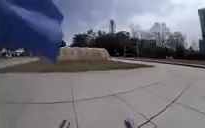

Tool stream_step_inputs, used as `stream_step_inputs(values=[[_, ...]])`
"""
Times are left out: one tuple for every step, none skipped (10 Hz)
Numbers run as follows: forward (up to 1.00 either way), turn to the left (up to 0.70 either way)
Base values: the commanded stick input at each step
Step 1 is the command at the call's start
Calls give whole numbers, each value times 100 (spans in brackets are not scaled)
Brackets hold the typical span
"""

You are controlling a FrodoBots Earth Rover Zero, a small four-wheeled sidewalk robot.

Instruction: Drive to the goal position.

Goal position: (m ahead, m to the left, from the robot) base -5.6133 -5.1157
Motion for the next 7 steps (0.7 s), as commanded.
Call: stream_step_inputs(values=[[0,0],[0,0],[0,0],[0,-14],[0,-57],[0,-82],[0,-85]])
